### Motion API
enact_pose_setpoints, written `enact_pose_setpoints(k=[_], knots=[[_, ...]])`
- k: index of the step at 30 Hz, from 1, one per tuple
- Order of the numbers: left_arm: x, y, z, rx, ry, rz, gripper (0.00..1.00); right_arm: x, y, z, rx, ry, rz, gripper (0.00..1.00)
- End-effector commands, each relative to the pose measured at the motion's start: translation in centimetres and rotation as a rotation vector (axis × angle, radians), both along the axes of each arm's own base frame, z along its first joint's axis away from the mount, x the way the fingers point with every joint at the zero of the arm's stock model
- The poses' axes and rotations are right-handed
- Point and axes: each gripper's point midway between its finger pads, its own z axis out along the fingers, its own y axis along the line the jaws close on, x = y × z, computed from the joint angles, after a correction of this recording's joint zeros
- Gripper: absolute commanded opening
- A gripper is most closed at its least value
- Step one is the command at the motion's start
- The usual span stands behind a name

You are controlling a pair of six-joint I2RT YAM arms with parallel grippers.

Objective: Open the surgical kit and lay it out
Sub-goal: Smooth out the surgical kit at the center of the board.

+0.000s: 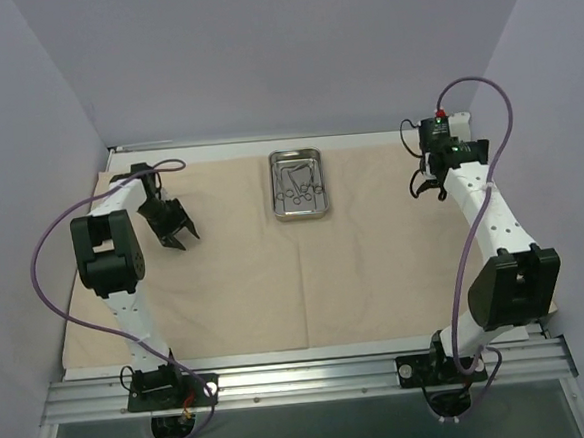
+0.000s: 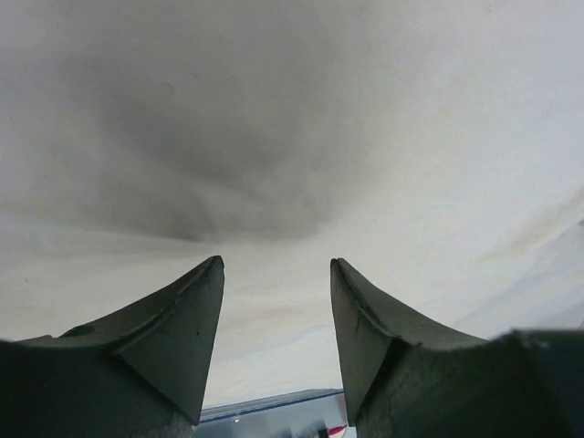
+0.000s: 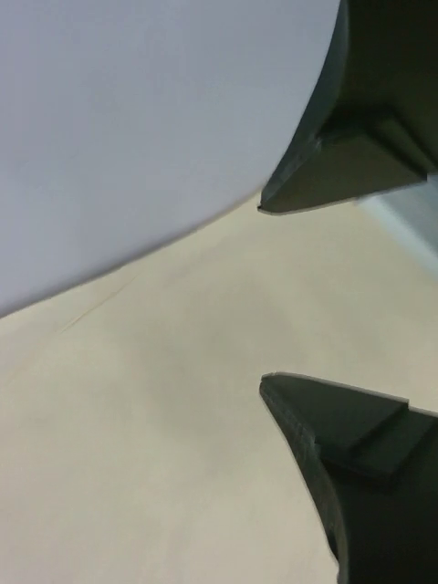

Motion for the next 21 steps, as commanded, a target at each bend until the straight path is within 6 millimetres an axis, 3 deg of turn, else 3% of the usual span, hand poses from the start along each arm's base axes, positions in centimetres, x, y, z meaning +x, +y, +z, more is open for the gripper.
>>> enact_pose_setpoints(k=[1,2,5,9,10,11,12,14,15,17,18,21], knots=[[1.3,-1.3,4.8,-0.012,-0.187,-0.084,0.59,5.0,5.0,2.2,0.246,-0.184,0.112,0.89],[1.2,-1.5,5.2,-0.008,-0.198,-0.095,0.59,6.0,5.8,2.3,0.281,-0.199,0.130,1.00],[1.0,-2.1,7.4,0.013,-0.261,-0.141,0.60,9.8,9.4,1.9,0.418,-0.246,0.241,1.00],[-0.2,-3.4,9.7,0.007,-0.316,-0.184,0.61,13.5,15.1,-1.7,0.527,-0.202,0.360,1.00],[-0.4,-3.5,9.9,0.003,-0.326,-0.188,0.61,14.4,17.6,-2.6,0.556,-0.190,0.411,0.98],[-0.9,-4.6,10.1,-0.004,-0.331,-0.216,0.60,14.7,18.7,-1.8,0.569,-0.208,0.438,0.98],[-1.5,-4.8,10.8,0.004,-0.348,-0.226,0.60,15.2,19.7,-3.3,0.579,-0.179,0.451,0.97],[-2.6,-4.8,10.7,0.019,-0.338,-0.235,0.60,16.2,21.9,-3.2,0.592,-0.187,0.481,0.96],[-3.1,-4.7,11.5,0.019,-0.359,-0.240,0.60,16.6,22.5,-4.8,0.596,-0.156,0.483,0.95],[-4.3,-4.6,11.3,0.024,-0.349,-0.252,0.60,17.3,23.8,-5.4,0.617,-0.152,0.514,0.94],[-4.7,-4.6,11.5,0.024,-0.350,-0.251,0.60,17.4,24.6,-6.9,0.632,-0.117,0.528,0.93],[-6.3,-4.5,12.1,0.028,-0.360,-0.247,0.60,17.9,25.7,-8.3,0.643,-0.092,0.545,0.89]])
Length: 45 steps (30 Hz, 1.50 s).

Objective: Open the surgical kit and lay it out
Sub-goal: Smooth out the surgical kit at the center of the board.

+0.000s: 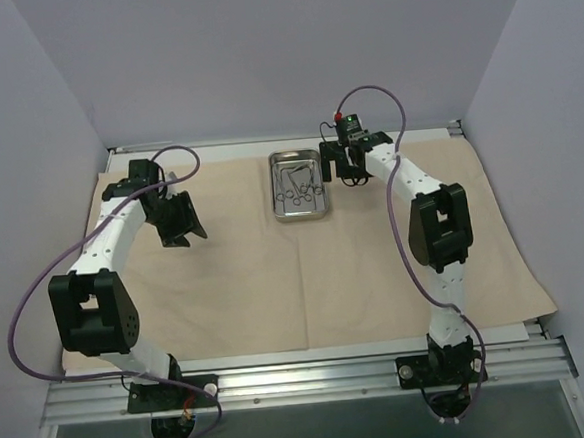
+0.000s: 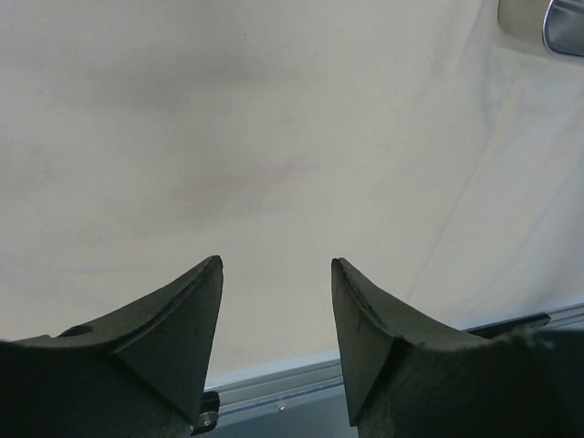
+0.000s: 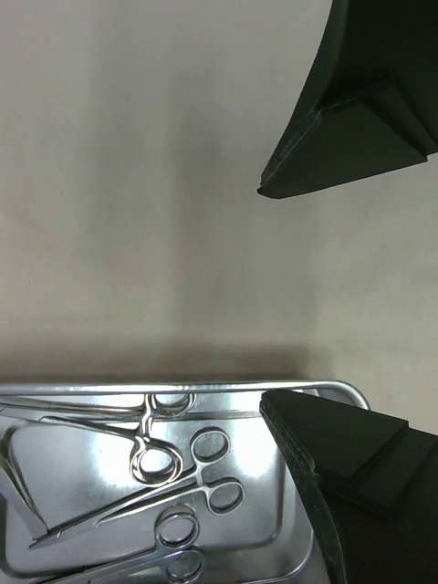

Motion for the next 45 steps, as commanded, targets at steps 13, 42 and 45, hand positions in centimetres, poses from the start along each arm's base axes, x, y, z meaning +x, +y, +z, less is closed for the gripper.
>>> enact_pose_setpoints(k=[13,42,45], knots=[[-1.4,0.9,1.0,0.034,-0.008,0.031,0.60,2.3,4.7,-1.5,0.113,-0.004,0.085,0.70],[1.6,6.9,-6.4,0.142,0.221,0.150,0.58,1.8,6.0,-6.3,0.110,0.103,0.093,0.38],[1.8,9.0,-8.2,0.165,0.283,0.189,0.55,1.9,5.4,-6.1,0.094,0.098,0.075,0.38]])
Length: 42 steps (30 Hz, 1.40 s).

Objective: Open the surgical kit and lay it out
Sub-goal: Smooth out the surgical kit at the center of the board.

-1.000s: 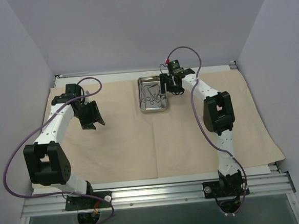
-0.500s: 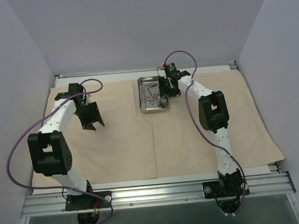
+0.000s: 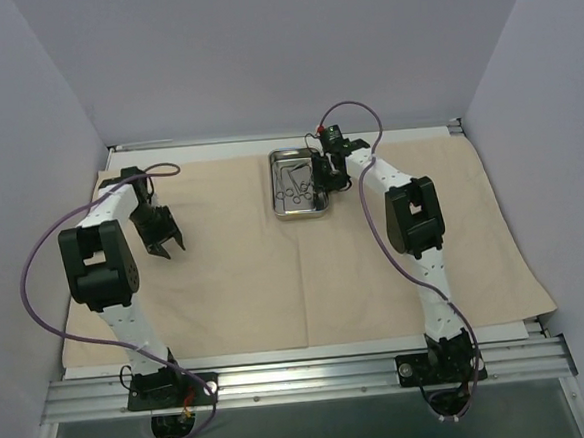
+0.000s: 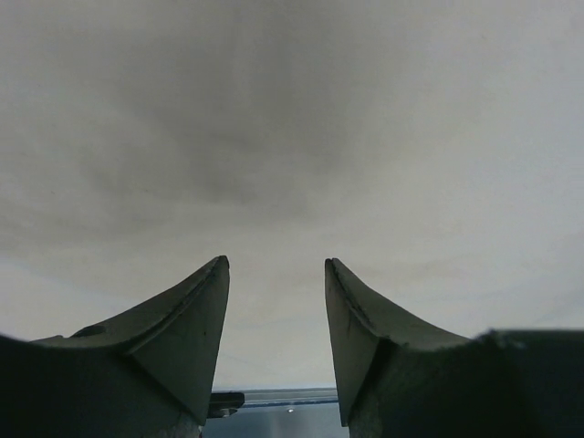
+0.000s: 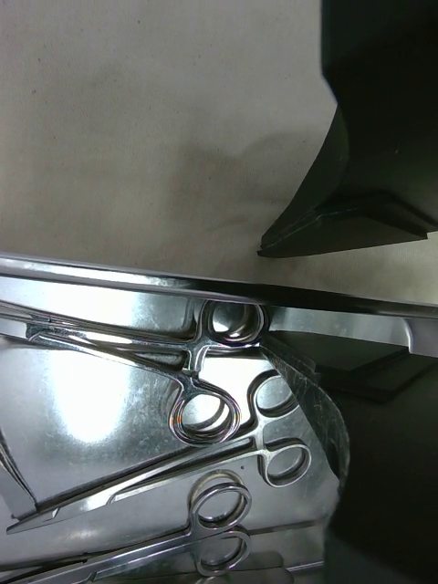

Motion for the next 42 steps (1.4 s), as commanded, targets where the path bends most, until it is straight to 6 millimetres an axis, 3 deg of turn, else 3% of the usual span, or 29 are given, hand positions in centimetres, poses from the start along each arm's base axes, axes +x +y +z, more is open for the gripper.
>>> enact_pose_setpoints(k=[1,5,6,9,10,11,14,15,17,20,21,22,25,26,28,32,36,38,40,42], knots=[[0.8,2.8,-1.2,0.048,0.034,0.035,0.55,0.1,-0.9,1.5,-0.028,-0.015,-0.020,0.39],[1.6,4.4,-2.1,0.072,0.040,0.051,0.54,0.4,-0.9,2.2,-0.021,-0.029,-0.013,0.46],[1.6,4.4,-2.7,0.067,0.054,0.050,0.54,0.5,-0.9,3.1,-0.027,-0.037,-0.010,0.55],[2.0,4.5,-3.0,0.072,0.056,0.044,0.54,1.4,-0.8,7.1,-0.014,-0.125,-0.016,0.70],[2.2,4.6,-3.0,0.075,0.044,0.046,0.54,1.7,-1.1,9.7,-0.011,-0.179,-0.035,0.74],[2.3,4.6,-2.3,0.081,0.024,0.050,0.54,1.9,-1.5,11.0,-0.010,-0.204,-0.049,0.77],[2.5,5.0,-0.3,0.110,-0.037,0.068,0.54,1.4,-4.0,14.1,-0.042,-0.233,-0.117,0.80],[2.4,4.9,0.2,0.114,-0.049,0.073,0.56,0.2,-5.1,14.5,-0.068,-0.207,-0.125,0.80],[2.3,4.5,2.2,0.107,-0.099,0.071,0.59,-2.0,-7.5,13.8,-0.159,-0.150,-0.162,0.80],[0.7,3.1,2.9,0.054,-0.087,0.052,0.63,-6.3,-9.5,11.6,-0.211,-0.057,-0.151,0.80],[0.2,2.8,2.7,0.040,-0.074,0.059,0.64,-7.4,-9.7,12.0,-0.203,-0.056,-0.146,0.81],[-0.8,2.5,1.9,0.009,-0.042,0.068,0.64,-9.2,-10.1,9.7,-0.215,-0.001,-0.138,0.80],[-1.8,2.3,-0.4,-0.011,0.029,0.079,0.64,-11.0,-9.7,8.4,-0.145,0.002,-0.140,0.81],[-1.9,2.5,-1.1,-0.007,0.049,0.075,0.63,-12.6,-10.3,6.1,-0.132,0.065,-0.157,0.81],[-2.4,2.7,-2.8,-0.008,0.116,0.074,0.62,-13.7,-10.0,4.3,-0.081,0.118,-0.158,0.80],[-2.4,3.7,-4.5,-0.002,0.165,0.095,0.60,-15.5,-11.8,1.0,-0.117,0.191,-0.190,0.80],[-2.5,5.0,-5.4,0.020,0.188,0.113,0.60,-18.3,-15.9,-2.4,-0.156,0.313,-0.291,0.80],[-2.7,5.4,-6.0,0.019,0.208,0.117,0.59,-19.6,-17.3,-3.3,-0.171,0.355,-0.324,0.80],[-3.0,6.2,-6.5,0.026,0.224,0.134,0.60,-21.3,-20.0,-4.2,-0.226,0.409,-0.393,0.80],[-3.1,6.7,-6.7,0.024,0.225,0.143,0.60,-22.0,-20.9,-4.4,-0.235,0.429,-0.411,0.80]])
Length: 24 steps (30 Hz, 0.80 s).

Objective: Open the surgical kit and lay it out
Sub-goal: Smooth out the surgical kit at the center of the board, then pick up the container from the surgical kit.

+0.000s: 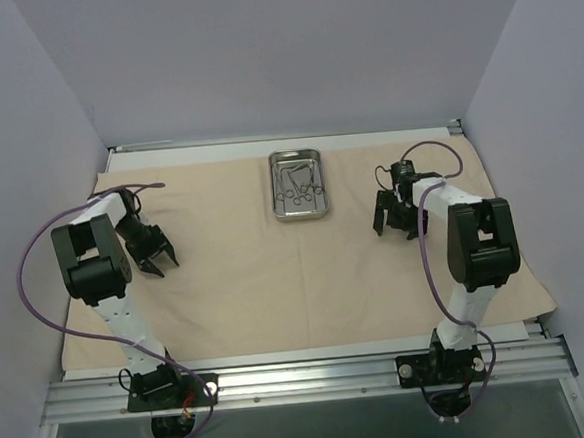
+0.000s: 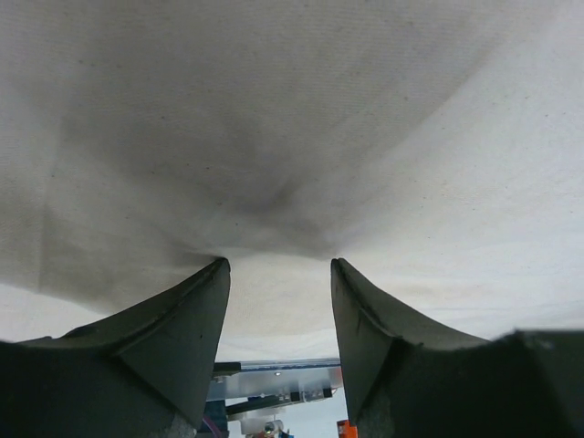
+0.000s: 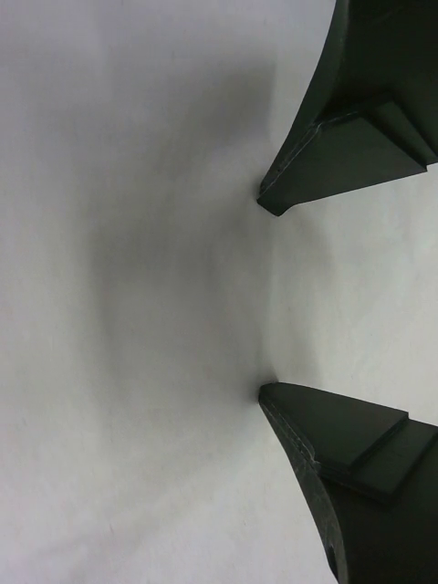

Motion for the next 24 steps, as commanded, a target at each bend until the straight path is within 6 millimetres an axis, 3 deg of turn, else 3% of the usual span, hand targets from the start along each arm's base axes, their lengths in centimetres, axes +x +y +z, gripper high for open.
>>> enact_pose_setpoints(k=[1,3,7,8,10,11,13,17,21,23,24], knots=[[-0.4,3.4,-2.2,0.079,0.030,0.006,0.59,-5.2,-3.6,-2.7,-0.080,0.182,-0.072,0.80],[-0.1,3.8,-1.9,0.094,0.020,0.004,0.59,-4.4,-3.3,-1.4,-0.078,0.146,-0.063,0.80],[2.1,3.9,1.6,0.097,-0.104,0.011,0.60,0.0,0.2,3.7,-0.049,-0.006,0.038,0.80],[2.4,3.4,2.5,0.084,-0.128,0.008,0.60,2.5,2.3,6.4,-0.034,-0.094,0.085,0.81],[3.0,3.0,4.7,0.087,-0.182,0.010,0.61,5.0,4.4,8.8,-0.013,-0.181,0.116,0.82],[3.5,2.6,5.8,0.082,-0.214,0.010,0.61,7.1,6.1,11.2,0.011,-0.265,0.141,0.84],[4.2,2.1,8.3,0.082,-0.295,0.012,0.62,9.9,8.1,12.5,0.051,-0.373,0.153,0.87],[5.3,-0.1,11.3,0.052,-0.402,-0.021,0.64,14.0,11.3,12.1,0.125,-0.408,0.175,0.91],[5.4,-2.4,12.6,0.042,-0.433,-0.093,0.64,18.0,14.4,10.5,0.132,-0.397,0.228,0.90],[5.2,-3.4,13.0,0.026,-0.440,-0.108,0.64,18.7,14.5,9.7,0.110,-0.381,0.223,0.89],[5.1,-3.8,13.1,0.021,-0.440,-0.116,0.63,19.0,14.6,8.4,0.103,-0.360,0.223,0.89]])
